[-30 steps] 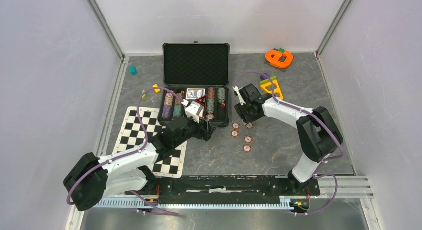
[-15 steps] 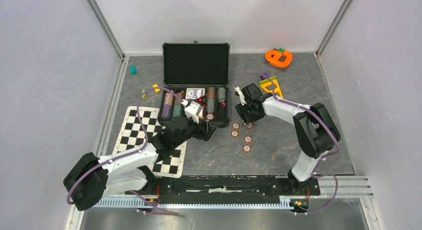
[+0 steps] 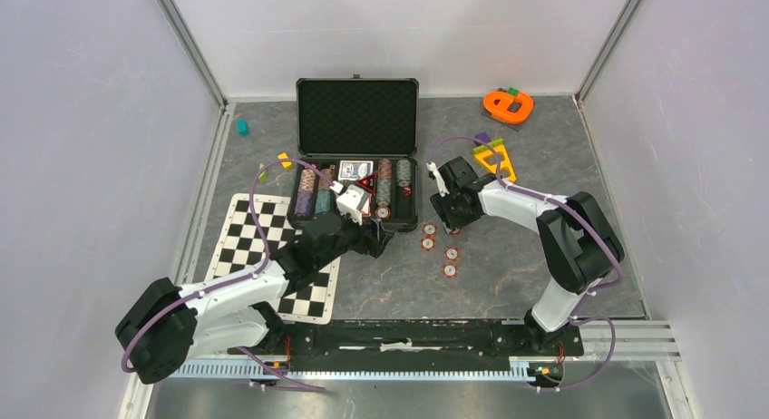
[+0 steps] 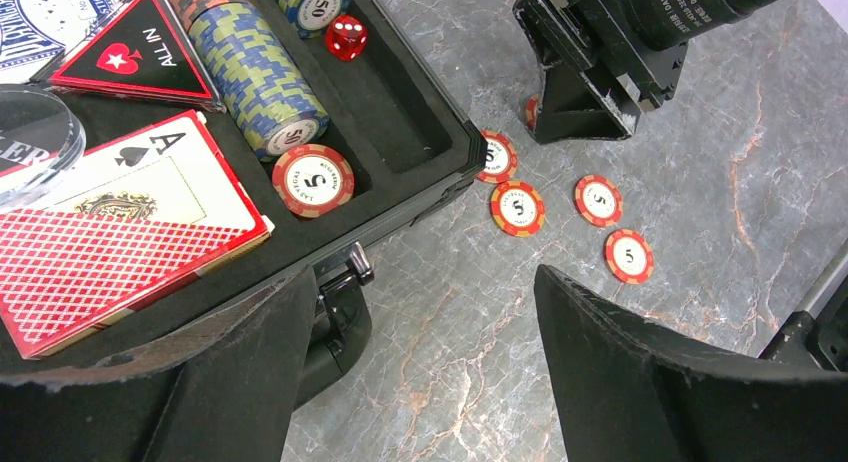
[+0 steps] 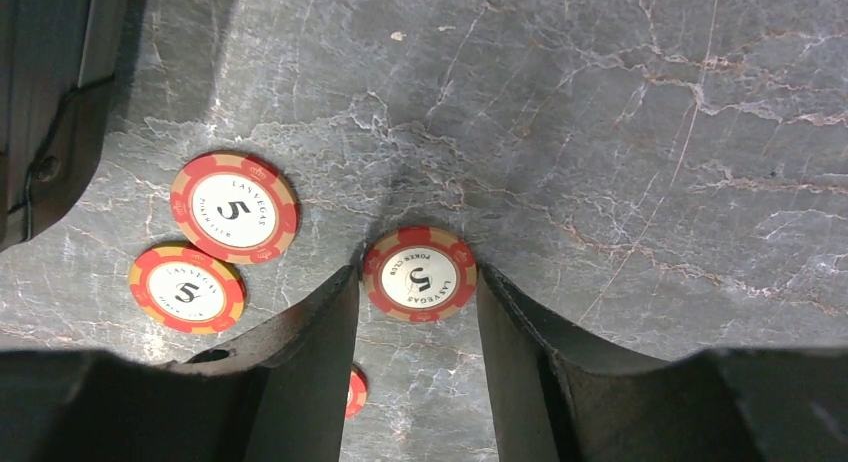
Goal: Pack up texas hold em set
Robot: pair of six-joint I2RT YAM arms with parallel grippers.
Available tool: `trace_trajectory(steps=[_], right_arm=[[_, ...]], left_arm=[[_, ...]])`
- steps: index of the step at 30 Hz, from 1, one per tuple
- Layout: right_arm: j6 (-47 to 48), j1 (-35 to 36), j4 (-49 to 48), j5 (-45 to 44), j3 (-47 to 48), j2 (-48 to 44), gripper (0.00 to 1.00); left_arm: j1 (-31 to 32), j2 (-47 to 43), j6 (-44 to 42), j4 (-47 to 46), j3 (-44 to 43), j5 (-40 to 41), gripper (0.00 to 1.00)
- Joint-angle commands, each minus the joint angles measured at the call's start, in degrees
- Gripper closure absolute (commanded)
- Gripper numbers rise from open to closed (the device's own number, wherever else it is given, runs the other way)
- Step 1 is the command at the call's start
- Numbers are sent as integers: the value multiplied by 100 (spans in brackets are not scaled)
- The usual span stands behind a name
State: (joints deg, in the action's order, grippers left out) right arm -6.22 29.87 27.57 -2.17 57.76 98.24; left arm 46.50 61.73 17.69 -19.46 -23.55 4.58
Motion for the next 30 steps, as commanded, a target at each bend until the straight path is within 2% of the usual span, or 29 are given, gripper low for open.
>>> trace_trajectory(steps=[1,6,21,25,28,30], right_arm=[[-42,54,247,-295,-147,-4,48],[-54,122,270,-330,-71,31,53],[-44,163,405,-60,565,-790,57],[-35,292,312,172,793,-744,58],[-46,396,481,131,1134,-595,57],[-63,397,512,-104,1196,-623,50]], left_arm=[[26,-103,-145,-153,-18,165,14],[26,-128,-152,-144,-9,216,14],[26,-218,-129,-142,52,365,14],[17,-333,85,17,86,952,13],[-39,-580,179,144,195,1372,11],[-53,-717,182,117,279,1398,11]])
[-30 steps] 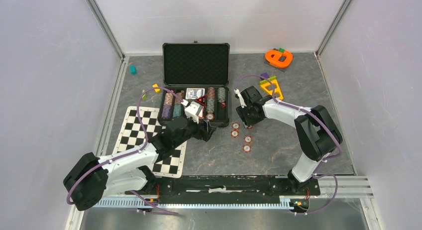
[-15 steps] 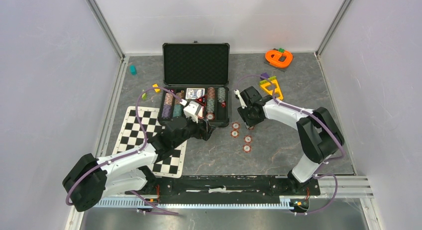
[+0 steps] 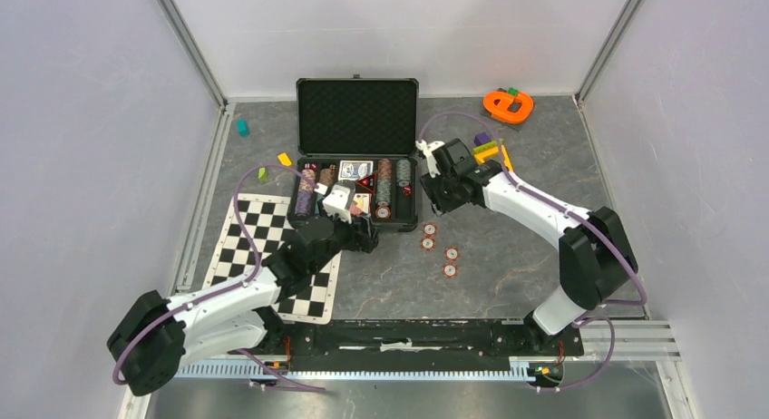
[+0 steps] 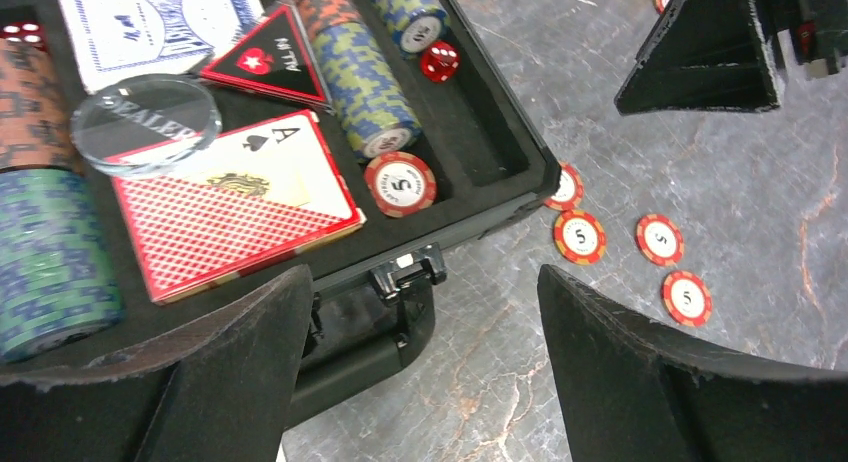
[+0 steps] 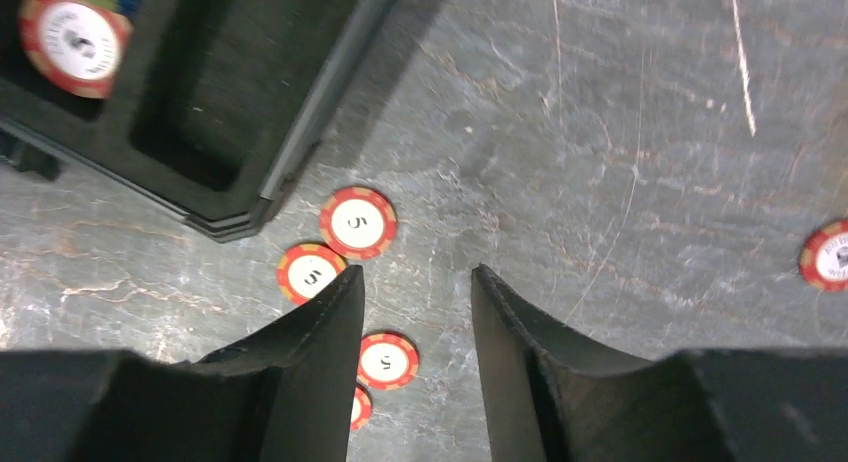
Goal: Pack up texas hold em set
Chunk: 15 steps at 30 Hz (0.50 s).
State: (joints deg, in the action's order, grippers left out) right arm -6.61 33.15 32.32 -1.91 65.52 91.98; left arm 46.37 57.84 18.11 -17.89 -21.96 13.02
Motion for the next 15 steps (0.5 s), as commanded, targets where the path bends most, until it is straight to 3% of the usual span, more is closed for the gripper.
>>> trace_trajectory(steps=[1,6,8,13,15], right_arm=[[-24,50,61,-304,418,-34,43],[-46,-658,-12,-574,205,-270,20],[-432,-1147,-172,-979,29,-381,2],[-651,-1880,-305,-902,115,-266,2],[-767,-1902,-247,-1441,98,-161,2]], left_arm=[[-40,-364,136,-64,145,541,11],[-40,-261,85,-75,89,400,10],[-39,-208,118,-87,77,302,9],[-31,-129,217,-210,91,111,7],[-31,-108,235,-249,104,79,7]])
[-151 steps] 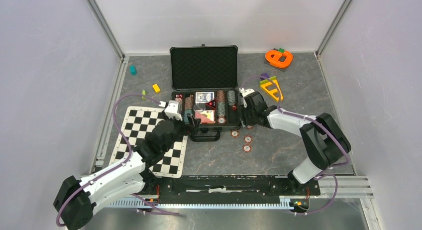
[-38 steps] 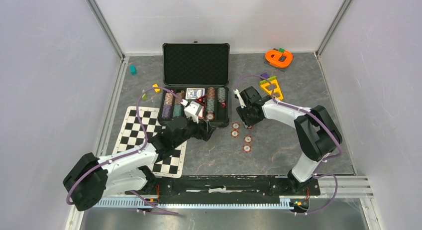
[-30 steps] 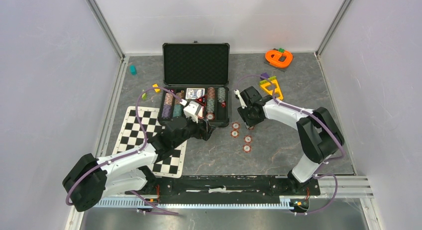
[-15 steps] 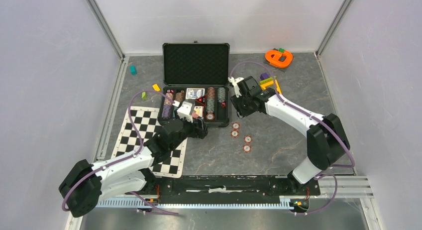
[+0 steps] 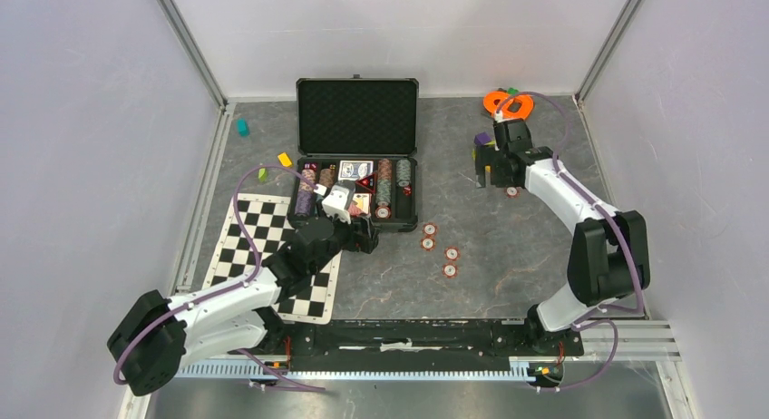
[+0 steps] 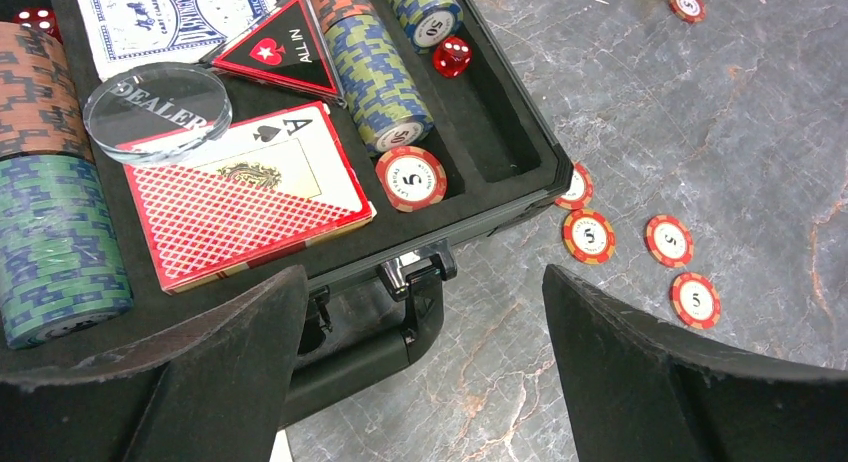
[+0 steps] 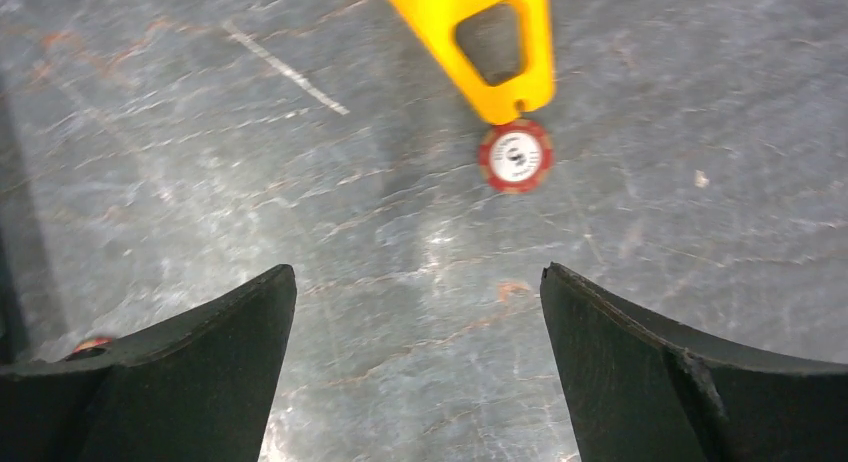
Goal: Pack up texas hold em set
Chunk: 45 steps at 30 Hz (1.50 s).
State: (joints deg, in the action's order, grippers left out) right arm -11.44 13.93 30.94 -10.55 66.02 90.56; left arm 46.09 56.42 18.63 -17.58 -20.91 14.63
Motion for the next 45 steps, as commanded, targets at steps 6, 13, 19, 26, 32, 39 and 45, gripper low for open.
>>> trace_trajectory(steps=[6,13,19,26,32,39,45], right_arm=[[-810,-783,187,-74,378,757,17],[-841,-1110,223,298,1071,1849,16],[-865,-1359,237,636,1260,2433,20],[-882,-1346,477,87,1140,2459,25],[-818,-1144,825,-334,1243,2574,25],[-778,-1143,979,-353,1321,2745,26],[-778,-1207,589,88,870,2674,27]], left_arm=[[-7,-29,192,-289,34,-90,6],[-3,2,182,-281,25,-83,6],[-4,40,157,-320,52,-28,6],[-3,-13,202,-310,25,-142,6],[-3,-80,188,-278,34,-104,6],[-3,-73,187,-232,8,-99,6],[-4,-180,158,-185,25,-44,6]])
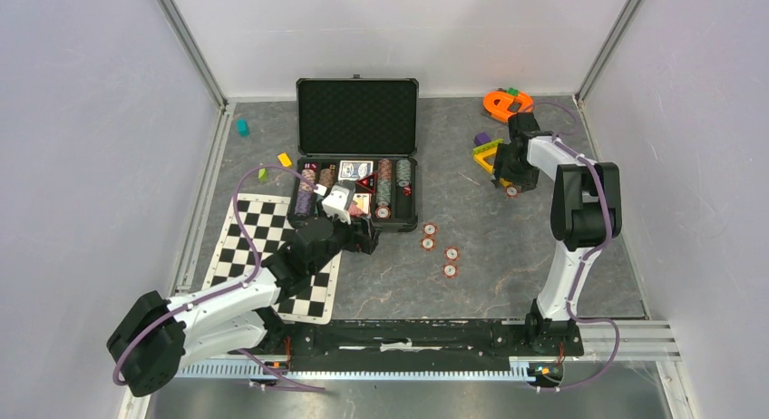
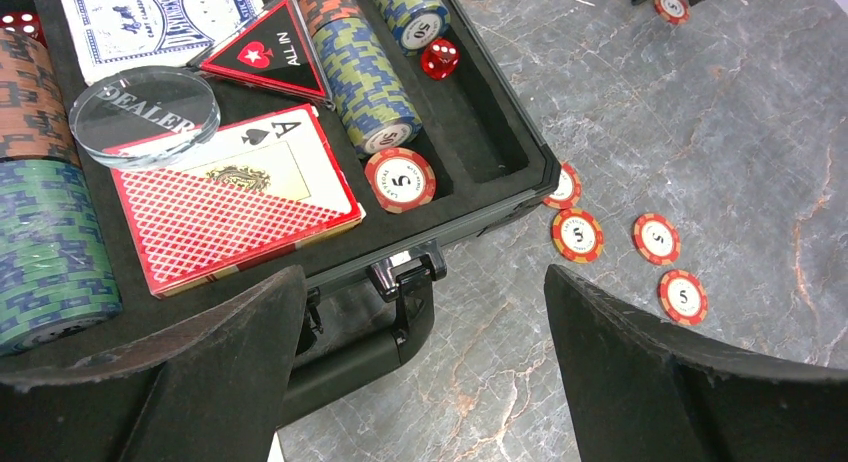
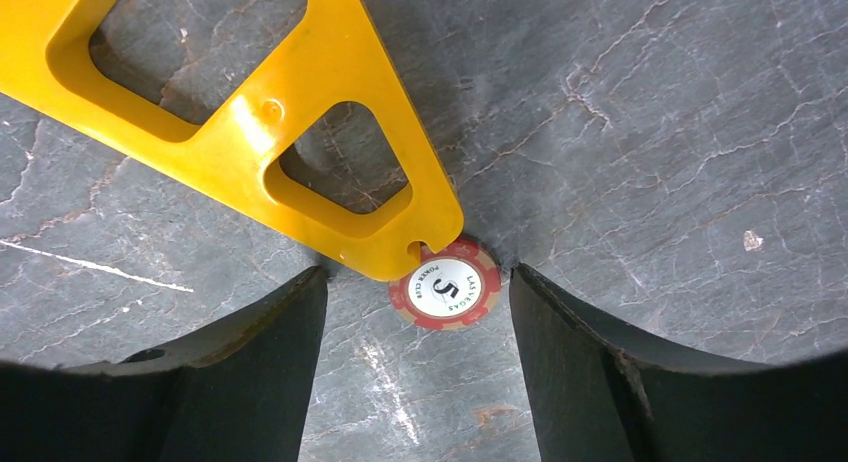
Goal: Pack up texas hold em set
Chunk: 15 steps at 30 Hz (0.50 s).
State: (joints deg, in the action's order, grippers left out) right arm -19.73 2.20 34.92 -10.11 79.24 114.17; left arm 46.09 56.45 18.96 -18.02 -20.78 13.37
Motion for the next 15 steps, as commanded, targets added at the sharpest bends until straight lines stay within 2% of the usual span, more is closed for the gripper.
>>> trace_trajectory(steps=[1,4,9,13,15], right_arm=[[47,-34,191,48,-485,316,27],[21,-30,147,35,-588,289,35],[-23,-33,27,143,-781,290,35],[-6,-27,-7,237,-904,253,27],[16,20,-16,233,-1044,152,18]], left_arm=[[-4,-187,119,-148,20,88,6],[-6,-178,117,-136,12,79,6],[-7,-196,120,-123,3,70,6],[-3,-223,111,-105,3,91,6],[-4,-230,116,-105,3,86,6]])
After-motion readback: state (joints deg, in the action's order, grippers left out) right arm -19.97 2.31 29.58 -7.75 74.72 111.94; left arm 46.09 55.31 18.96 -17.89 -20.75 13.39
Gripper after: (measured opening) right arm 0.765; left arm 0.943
